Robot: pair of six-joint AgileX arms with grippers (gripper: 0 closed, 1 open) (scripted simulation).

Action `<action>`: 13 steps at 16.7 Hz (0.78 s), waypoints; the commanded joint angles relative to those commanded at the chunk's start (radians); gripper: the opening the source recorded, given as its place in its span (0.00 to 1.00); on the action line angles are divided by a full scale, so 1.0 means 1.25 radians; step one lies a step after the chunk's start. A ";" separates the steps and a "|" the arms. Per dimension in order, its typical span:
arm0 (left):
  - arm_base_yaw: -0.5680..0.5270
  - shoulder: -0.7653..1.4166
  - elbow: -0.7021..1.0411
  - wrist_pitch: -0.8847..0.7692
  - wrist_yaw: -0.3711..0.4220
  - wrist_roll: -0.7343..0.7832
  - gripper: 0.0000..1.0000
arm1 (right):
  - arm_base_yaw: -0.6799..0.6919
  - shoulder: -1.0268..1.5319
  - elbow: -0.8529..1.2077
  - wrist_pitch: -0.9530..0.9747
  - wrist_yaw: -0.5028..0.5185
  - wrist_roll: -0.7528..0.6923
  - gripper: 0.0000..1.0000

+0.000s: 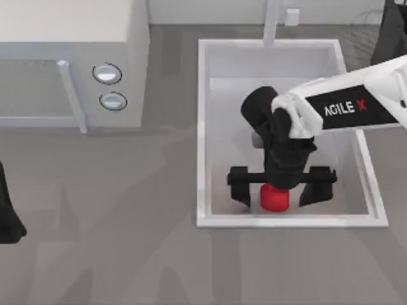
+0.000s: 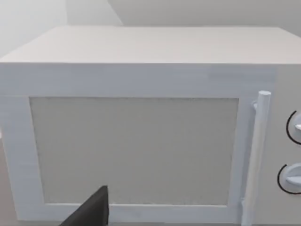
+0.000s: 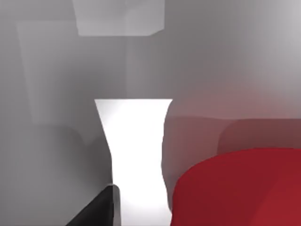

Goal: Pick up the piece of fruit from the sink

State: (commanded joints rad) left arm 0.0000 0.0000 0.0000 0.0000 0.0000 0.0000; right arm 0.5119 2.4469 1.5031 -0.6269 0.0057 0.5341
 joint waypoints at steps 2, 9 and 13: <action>0.000 0.000 0.000 0.000 0.000 0.000 1.00 | 0.000 0.000 0.000 0.000 0.000 0.000 0.47; 0.000 0.000 0.000 0.000 0.000 0.000 1.00 | 0.000 0.000 0.000 0.000 0.000 0.000 0.00; 0.000 0.000 0.000 0.000 0.000 0.000 1.00 | 0.000 0.000 0.000 0.000 0.000 0.000 0.00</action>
State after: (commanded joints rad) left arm 0.0000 0.0000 0.0000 0.0000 0.0000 0.0000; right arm 0.5119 2.4469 1.5031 -0.6269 0.0057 0.5341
